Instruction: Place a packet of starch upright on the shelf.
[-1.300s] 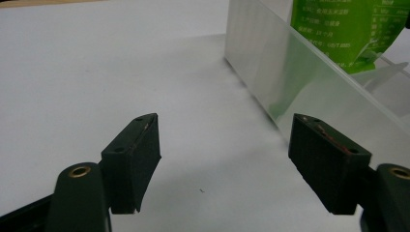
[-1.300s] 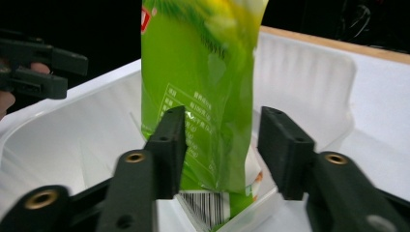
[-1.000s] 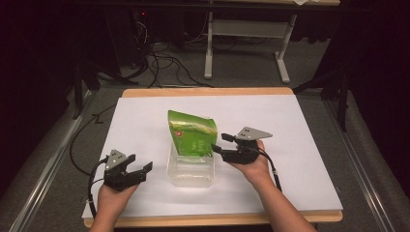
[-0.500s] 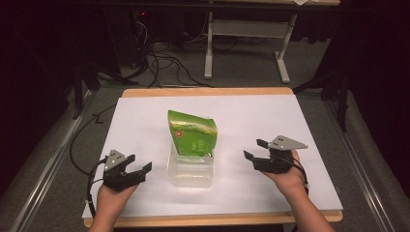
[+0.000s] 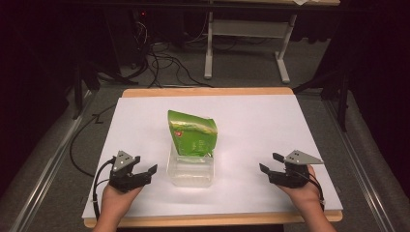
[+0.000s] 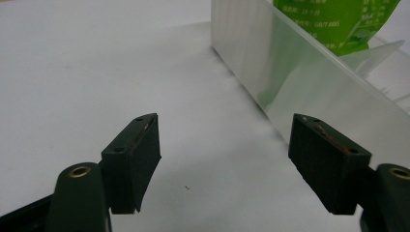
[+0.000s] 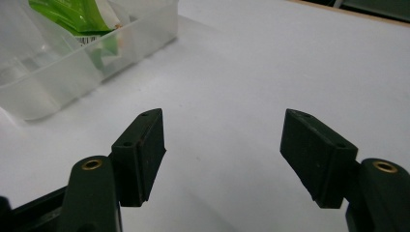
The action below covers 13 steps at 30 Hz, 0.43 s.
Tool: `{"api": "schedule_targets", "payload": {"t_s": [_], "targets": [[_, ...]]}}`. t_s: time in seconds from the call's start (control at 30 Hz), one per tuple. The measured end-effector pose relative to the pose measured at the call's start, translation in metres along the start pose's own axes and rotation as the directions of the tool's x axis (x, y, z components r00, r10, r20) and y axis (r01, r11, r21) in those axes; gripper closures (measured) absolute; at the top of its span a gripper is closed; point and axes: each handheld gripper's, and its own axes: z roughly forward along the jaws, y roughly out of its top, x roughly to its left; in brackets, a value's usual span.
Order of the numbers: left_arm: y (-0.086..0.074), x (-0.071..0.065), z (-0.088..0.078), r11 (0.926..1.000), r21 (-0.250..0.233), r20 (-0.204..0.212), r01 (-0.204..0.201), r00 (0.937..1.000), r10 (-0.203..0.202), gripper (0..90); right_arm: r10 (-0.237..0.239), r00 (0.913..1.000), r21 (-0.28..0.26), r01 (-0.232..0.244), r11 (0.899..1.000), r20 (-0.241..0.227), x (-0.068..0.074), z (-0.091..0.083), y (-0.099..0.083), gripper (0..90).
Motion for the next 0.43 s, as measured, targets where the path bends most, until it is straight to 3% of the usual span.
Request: {"api": "schedule_targets", "payload": {"t_s": [0.2, 0.43], "targets": [[-0.0007, -0.0002, -0.0002, 1.0, 0.004, -0.005, -0.001, 1.0, 0.001, 27.5, -0.02, 0.9998, 0.012, 0.02, 1.0, 0.001, -0.0008, 0.0044, -0.0009, 32.6], [-0.0004, -0.0011, -0.0016, 1.0, -0.008, 0.003, 0.0, 1.0, 0.0, 28.7, 0.005, 0.9997, 0.01, -0.006, 1.0, 0.023, -0.0054, 0.0031, -0.0024, 32.6]]}}
